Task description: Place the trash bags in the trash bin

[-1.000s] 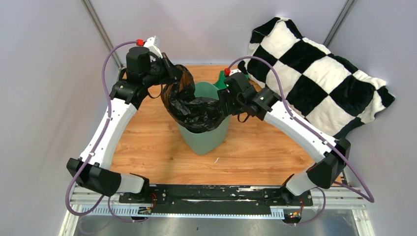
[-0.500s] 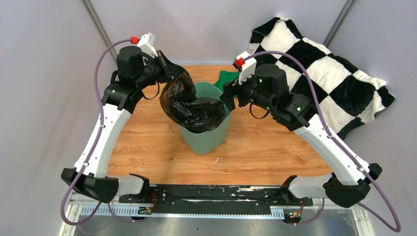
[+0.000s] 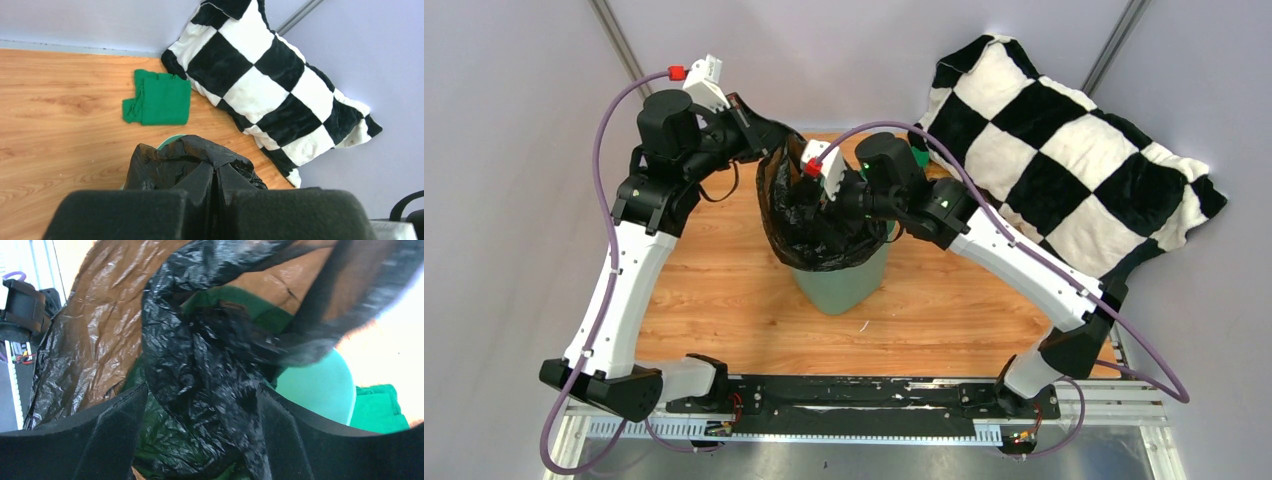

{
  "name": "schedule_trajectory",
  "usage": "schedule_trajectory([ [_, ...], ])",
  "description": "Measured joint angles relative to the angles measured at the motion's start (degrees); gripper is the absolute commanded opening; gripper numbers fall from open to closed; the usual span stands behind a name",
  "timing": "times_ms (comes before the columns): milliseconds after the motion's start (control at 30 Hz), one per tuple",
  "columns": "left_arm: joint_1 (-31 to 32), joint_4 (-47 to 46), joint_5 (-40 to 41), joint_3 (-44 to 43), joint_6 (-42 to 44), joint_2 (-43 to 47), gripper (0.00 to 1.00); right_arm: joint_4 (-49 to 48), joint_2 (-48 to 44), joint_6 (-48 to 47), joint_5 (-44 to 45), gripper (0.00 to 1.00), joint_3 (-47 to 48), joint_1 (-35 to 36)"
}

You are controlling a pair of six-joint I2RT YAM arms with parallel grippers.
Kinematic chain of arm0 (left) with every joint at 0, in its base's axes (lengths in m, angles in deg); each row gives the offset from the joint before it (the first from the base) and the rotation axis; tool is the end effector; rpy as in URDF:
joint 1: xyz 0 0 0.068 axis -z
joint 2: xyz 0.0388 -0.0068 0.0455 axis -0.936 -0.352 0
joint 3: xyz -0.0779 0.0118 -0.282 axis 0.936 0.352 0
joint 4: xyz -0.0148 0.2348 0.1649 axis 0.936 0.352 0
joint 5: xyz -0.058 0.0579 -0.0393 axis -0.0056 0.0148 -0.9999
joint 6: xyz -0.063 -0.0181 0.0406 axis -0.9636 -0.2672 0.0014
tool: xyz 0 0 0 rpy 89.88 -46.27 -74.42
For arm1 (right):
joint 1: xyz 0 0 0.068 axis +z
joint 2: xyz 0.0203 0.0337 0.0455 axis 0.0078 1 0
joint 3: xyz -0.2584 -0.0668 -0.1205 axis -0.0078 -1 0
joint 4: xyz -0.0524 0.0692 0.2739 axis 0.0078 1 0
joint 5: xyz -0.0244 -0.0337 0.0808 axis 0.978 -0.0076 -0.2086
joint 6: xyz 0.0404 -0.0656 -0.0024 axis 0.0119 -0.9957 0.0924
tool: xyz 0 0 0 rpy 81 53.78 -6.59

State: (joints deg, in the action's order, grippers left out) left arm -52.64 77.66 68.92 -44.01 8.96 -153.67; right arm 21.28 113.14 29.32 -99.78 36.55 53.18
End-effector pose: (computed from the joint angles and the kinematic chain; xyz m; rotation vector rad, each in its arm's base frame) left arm 0.2783 -0.1025 0.5200 -0.0512 1.7912 -0.8839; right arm 0.2248 0.3237 0.4662 -1.2166 1.5534 0.7180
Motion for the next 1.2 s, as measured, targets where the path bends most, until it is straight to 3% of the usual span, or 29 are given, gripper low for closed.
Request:
schedule_trajectory([
  [100,0.00,0.02,0.04,-0.42,-0.02,0.04,0.00,0.48,0.90,-1.25,0.07,0.78,0.39,1.38],
  [167,0.00,0.09,0.09,-0.42,0.00,0.04,0.00,0.70,1.01,-1.81,0.74,0.69,0.52,1.95],
  [300,0.00,0.44,0.17,-0.50,0.24,0.04,0.01,0.98,1.07,-2.14,5.88,0.21,0.94,2.69],
  [400,0.00,0.81,0.68,-0.63,0.74,0.04,0.07,1.79,1.46,-1.42,12.57,0.01,2.34,3.02],
  [600,0.00,2.03,1.46,-0.61,2.01,0.15,0.25,4.92,1.90,2.62,23.26,0.00,5.29,3.04],
  [767,0.00,3.02,2.34,0.52,3.32,1.86,0.54,6.38,1.73,6.29,27.26,0.00,6.29,3.04],
  [900,0.00,4.04,3.02,1.36,5.18,3.69,0.71,9.44,1.79,9.03,31.43,0.00,7.85,3.02],
  [1067,0.00,7.02,4.72,4.15,8.39,7.21,0.82,12.92,1.97,12.76,35.60,0.00,12.48,2.64],
  [1200,0.00,10.23,6.62,7.34,10.60,10.36,0.84,14.56,2.64,14.29,38.27,0.00,14.47,2.19],
])
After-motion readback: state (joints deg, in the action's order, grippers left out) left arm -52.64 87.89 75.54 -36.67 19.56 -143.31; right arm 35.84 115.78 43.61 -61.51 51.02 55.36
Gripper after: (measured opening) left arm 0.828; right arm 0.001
